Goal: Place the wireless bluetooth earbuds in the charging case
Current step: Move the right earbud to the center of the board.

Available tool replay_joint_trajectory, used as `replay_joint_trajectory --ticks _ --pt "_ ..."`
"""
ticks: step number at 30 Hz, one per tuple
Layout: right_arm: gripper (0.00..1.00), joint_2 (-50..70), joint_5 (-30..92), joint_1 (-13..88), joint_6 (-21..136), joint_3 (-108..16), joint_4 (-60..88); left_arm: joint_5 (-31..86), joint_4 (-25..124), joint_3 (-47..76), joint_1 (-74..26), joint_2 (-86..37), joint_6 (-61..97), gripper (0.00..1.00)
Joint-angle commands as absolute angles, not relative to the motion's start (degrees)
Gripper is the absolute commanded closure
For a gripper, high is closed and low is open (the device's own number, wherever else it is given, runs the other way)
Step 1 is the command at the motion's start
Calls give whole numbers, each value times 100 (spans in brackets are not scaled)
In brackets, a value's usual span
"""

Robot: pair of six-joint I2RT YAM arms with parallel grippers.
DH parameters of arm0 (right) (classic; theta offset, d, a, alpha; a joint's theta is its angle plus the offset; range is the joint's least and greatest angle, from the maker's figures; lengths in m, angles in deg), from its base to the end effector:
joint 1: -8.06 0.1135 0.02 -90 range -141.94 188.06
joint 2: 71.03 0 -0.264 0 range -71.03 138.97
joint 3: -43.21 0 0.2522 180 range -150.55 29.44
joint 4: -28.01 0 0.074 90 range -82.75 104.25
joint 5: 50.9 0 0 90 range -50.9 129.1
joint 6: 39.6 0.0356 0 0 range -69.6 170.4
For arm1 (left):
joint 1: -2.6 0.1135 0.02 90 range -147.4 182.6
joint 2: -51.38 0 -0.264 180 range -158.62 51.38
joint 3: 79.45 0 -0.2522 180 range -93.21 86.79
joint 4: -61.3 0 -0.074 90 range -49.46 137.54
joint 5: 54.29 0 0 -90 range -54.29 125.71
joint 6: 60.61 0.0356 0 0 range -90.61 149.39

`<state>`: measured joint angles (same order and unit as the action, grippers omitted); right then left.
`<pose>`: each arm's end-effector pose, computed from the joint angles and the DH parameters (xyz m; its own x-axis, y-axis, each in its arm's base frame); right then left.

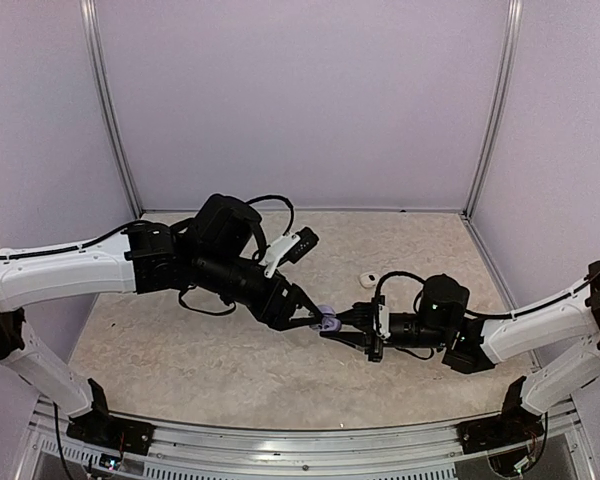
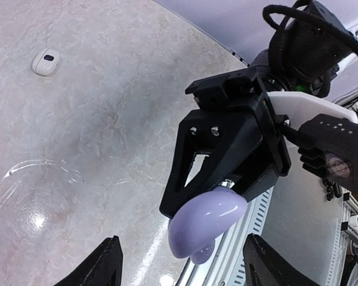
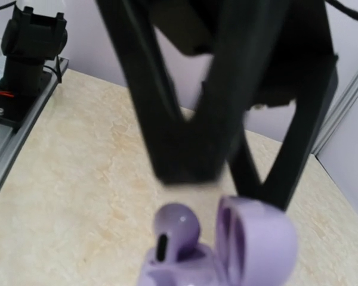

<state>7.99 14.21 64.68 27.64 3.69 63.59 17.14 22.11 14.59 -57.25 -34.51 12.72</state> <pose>0.1362 0.2340 0.2050 0.3477 -0.1101 -0.9311 -0.9261 0.1148 -0.3594 0.1594 -0.2970 0.3091 -0.5743 0.4474 -0.6856 0.8132 0.4079 -0.4150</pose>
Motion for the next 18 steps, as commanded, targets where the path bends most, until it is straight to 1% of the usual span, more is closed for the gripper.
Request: replay_joint_trajectory --ticks 1,3,4,6,7,10,14,18 --pt "99 651 1294 6465 2955 358 6589 1697 2635 1730 -5806 -3097 1540 27" --pt "99 615 1254 6439 3025 377 6608 1710 2861 1948 -5857 -2910 1660 21" --pt "99 587 1234 6412 3077 384 6635 1751 2988 2077 -5892 -2786 1722 17" --pt "100 519 1181 6371 3186 416 6696 2047 3345 2384 -5952 -2471 1891 4" --pt "100 473 1151 6355 3236 421 6705 2224 3552 2576 -5963 -2277 1949 1" --pt "100 291 1067 6309 3361 431 6704 2638 4234 3130 -5971 -1683 2103 1" --pt "99 1 946 6271 3543 431 6651 2909 5358 3895 -5971 -923 2141 1" --pt "96 -287 892 6248 3795 420 6597 3019 5989 4321 -5971 -600 2112 1"
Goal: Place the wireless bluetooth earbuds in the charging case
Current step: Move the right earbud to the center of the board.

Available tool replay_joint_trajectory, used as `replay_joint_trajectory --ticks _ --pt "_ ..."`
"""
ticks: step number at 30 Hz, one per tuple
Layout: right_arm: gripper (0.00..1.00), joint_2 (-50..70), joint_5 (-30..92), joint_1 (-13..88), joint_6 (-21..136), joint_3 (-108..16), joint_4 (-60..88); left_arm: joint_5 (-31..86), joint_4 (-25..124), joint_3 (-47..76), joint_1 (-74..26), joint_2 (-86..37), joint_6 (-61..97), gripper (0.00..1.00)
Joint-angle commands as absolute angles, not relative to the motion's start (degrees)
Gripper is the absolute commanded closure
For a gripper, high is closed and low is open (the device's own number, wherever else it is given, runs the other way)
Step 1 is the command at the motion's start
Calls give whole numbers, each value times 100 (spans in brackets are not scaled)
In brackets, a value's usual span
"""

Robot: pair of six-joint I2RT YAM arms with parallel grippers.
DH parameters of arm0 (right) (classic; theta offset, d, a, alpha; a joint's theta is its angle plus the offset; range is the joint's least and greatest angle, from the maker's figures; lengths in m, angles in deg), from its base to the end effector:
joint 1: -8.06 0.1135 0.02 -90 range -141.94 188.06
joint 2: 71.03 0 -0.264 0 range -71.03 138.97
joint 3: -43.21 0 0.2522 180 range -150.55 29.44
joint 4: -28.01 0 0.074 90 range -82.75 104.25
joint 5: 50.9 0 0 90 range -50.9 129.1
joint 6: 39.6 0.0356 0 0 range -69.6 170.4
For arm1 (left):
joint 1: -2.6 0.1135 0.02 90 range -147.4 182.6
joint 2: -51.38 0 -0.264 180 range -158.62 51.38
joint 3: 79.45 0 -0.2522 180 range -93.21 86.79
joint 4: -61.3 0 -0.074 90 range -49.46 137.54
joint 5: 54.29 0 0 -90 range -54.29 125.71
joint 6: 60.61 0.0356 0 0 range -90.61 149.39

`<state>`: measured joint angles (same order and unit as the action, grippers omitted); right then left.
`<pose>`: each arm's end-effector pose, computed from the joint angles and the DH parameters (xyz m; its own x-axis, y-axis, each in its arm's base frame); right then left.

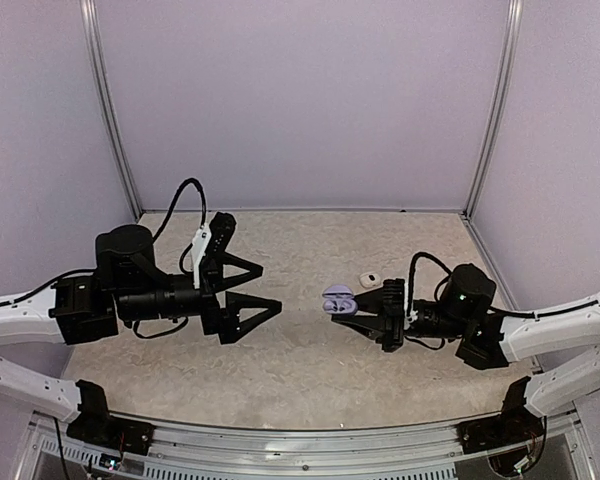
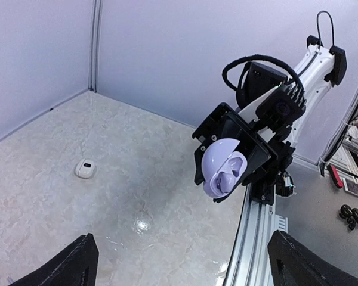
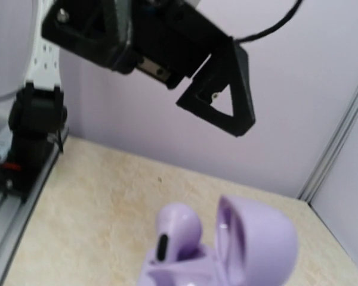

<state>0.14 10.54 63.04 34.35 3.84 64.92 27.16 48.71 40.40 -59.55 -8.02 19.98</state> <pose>0.1318 0.2178 0.2398 0.3235 0.0386 -0.9454 -0.9397 0.1298 -0.3163 0.1096 -0.2188 0.3216 -0.2486 0.1245 -0.9606 0.9140 0.3585 -0.1901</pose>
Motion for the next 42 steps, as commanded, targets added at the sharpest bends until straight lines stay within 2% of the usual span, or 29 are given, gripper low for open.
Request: replay_joint_trajectory --ticks 1,7,15,23,38,42 --pt "96 -345 856 6247 3851 440 6637 3001 6057 4347 -5969 -602 2128 1" --pt "100 -551 893 6245 4194 571 6911 2826 6760 4550 -5984 -711 2317 1" --pt "100 -318 462 6245 4284 106 6070 2678 6512 4106 -6219 -1341 3223 1" --pt "100 -103 -21 6246 4459 -105 5958 2645 6519 3819 -6410 -1860 3487 1" --pt "100 -90 -91 6239 4530 -35 6109 3147 6573 3722 -6399 -2115 3185 1" --pt "100 -172 147 5975 4845 174 6403 3891 6447 3760 -6055 -2033 2113 1"
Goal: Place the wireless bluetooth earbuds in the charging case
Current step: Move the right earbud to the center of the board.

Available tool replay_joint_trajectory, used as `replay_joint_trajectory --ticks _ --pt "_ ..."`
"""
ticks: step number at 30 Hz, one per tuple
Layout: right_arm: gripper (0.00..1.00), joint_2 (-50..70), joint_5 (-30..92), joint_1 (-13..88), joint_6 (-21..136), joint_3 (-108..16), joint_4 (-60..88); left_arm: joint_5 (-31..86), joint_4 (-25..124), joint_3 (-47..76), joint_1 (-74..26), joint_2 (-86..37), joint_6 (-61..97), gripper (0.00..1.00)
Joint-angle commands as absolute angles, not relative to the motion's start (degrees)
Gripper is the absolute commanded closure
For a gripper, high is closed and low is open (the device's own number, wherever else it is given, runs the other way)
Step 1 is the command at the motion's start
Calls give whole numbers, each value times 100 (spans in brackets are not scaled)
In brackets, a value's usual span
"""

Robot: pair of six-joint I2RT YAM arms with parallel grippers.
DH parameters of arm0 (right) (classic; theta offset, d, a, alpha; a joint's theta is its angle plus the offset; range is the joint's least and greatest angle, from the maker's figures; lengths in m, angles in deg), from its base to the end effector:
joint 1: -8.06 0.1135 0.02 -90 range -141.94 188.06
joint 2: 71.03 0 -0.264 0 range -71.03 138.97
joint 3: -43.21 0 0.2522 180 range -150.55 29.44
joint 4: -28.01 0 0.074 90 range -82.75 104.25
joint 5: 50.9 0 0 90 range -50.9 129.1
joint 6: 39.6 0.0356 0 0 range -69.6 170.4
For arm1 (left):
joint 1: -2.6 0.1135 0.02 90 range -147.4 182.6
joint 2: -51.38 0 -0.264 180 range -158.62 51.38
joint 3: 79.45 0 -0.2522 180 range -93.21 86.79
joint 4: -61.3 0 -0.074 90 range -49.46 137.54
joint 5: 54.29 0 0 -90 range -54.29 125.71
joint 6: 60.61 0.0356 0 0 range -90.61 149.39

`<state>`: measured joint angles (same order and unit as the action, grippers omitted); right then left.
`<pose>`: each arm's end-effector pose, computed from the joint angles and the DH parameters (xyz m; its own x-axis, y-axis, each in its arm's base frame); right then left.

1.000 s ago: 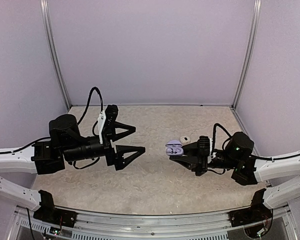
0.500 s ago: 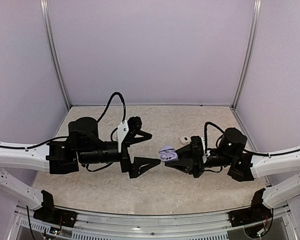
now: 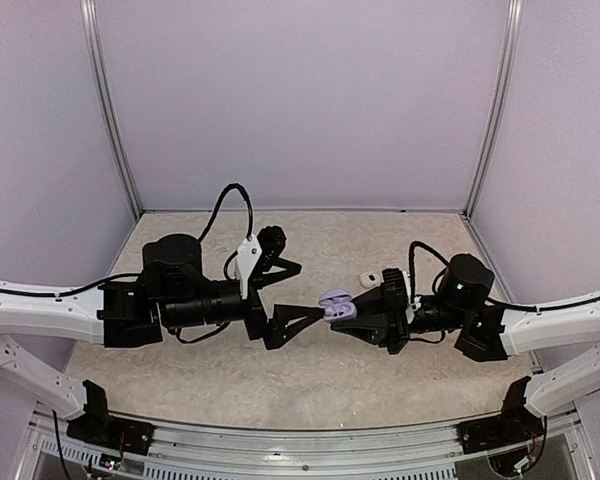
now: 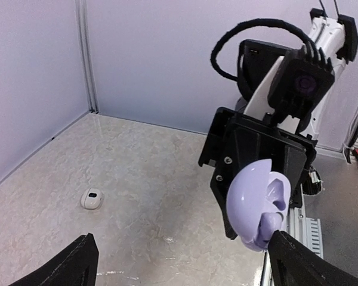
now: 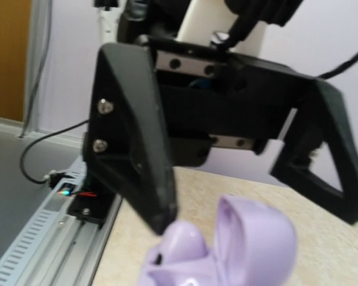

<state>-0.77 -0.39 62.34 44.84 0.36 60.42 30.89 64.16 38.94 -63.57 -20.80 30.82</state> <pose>0.1310 0.2209 0.2547 0.1472 0.0766 -0.9861 -0.9868 -0.0566 -0.1517 0.1167 -0.2716 0.3039 -0.0306 0.1308 -0.9909 0.9462 0.3233 0.0135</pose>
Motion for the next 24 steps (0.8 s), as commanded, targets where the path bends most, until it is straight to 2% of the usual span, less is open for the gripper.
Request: replay_joint_trajectory --ticks 1,7,14,18,24 --pt "100 -186 163 5871 4978 233 6517 4133 6134 3702 -5884 -2035 1642 1" --pt "100 -261 218 5426 5339 422 6533 4269 4804 3519 -4788 -2149 249 1" --pt "100 -321 371 5316 5330 530 6421 4740 3678 3525 -4112 -2514 -56 1" --pt "100 -320 393 5292 5343 592 6457 5108 3907 3780 -4097 -2966 -35 5" --pt "100 -362 446 5283 5355 657 6465 5695 5665 4612 -4351 -3223 -70 17"
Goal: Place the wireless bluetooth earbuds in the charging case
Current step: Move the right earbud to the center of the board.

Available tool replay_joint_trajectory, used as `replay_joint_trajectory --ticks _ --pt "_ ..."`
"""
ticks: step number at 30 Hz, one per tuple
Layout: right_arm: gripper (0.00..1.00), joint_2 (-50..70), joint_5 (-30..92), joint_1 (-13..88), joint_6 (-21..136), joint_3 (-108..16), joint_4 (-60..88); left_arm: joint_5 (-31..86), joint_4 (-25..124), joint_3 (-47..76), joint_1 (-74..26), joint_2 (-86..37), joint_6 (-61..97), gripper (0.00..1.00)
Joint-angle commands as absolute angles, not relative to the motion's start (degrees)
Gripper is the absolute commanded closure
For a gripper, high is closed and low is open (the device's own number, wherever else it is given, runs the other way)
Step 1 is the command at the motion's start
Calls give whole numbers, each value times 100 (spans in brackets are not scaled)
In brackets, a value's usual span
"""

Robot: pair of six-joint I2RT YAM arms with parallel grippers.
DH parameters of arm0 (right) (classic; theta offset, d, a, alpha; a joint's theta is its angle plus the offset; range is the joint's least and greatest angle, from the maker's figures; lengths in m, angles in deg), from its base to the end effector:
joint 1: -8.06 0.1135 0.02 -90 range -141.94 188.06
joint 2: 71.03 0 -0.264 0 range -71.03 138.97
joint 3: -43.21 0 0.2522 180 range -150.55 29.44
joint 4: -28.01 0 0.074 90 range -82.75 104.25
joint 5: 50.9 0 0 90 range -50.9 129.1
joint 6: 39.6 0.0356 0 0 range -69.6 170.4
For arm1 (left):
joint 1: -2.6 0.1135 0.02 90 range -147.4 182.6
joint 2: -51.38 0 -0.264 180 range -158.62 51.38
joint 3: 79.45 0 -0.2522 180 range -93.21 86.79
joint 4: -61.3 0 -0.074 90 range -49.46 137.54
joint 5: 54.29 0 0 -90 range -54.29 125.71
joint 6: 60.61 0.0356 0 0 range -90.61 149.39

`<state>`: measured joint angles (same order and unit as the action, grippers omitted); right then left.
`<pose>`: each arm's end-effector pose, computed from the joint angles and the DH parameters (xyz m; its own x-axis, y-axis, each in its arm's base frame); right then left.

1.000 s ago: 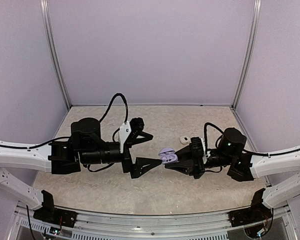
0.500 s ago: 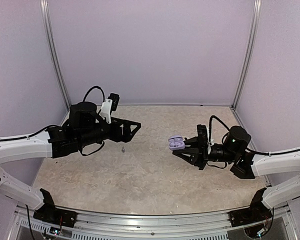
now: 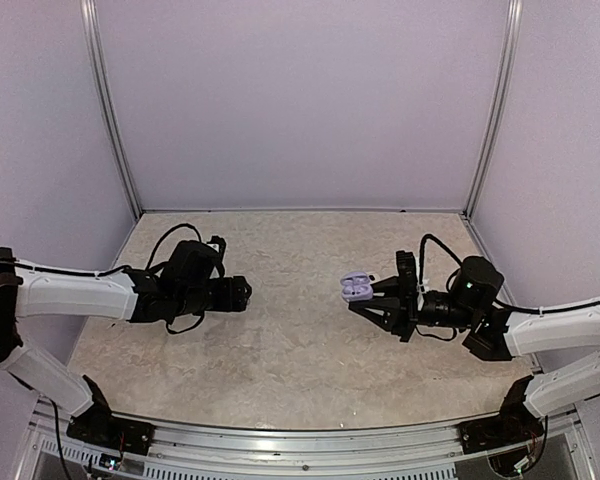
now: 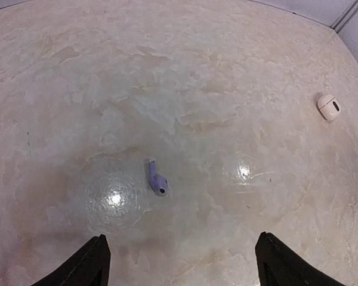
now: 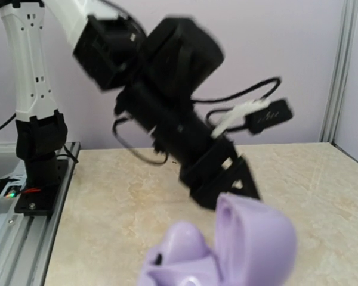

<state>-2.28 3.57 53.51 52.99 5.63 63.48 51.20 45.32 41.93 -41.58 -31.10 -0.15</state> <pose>0.1556 0.1875 0.2367 0.0080 0.0605 -0.9981 -0.9879 0.1554 0.0015 0.2212 -0.2017 0.2038 -0.6583 -0.0228 -0.7524 0.2298 0.9457 -0.2297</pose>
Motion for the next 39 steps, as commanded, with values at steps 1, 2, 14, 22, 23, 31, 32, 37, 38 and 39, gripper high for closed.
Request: replay_joint_trajectory --ticks 1,2,14,22,23,31,32,37,38,39 --pt "100 -358 440 5288 5348 659 6476 5800 5819 4670 -4388 -3354 -72 18" --pt "100 -353 438 5282 5338 655 6467 5891 5900 4679 -4408 -3460 -87 20" --pt "99 -390 481 5266 5323 685 6406 6098 6856 4610 -4480 -5115 -269 40" --pt "99 -365 482 5254 5305 667 6424 5995 7284 4578 -4355 -5673 -280 51" --pt "99 -362 482 5252 5296 664 6413 5963 7315 4563 -4328 -5725 -272 51" --pt "99 -415 526 5218 5269 674 6342 5919 7355 4598 -4166 -5950 -131 66" --pt "99 -415 526 5214 5274 677 6346 5866 7350 4609 -4149 -5929 -65 70" --pt "99 -413 517 5216 5243 678 6346 5248 7390 4612 -4205 -5769 622 80" --pt "99 -411 524 5210 5238 680 6349 4905 7451 4635 -4238 -5741 802 81" --pt "99 -412 522 5208 5236 688 6340 4548 7545 4649 -4277 -5703 976 81"
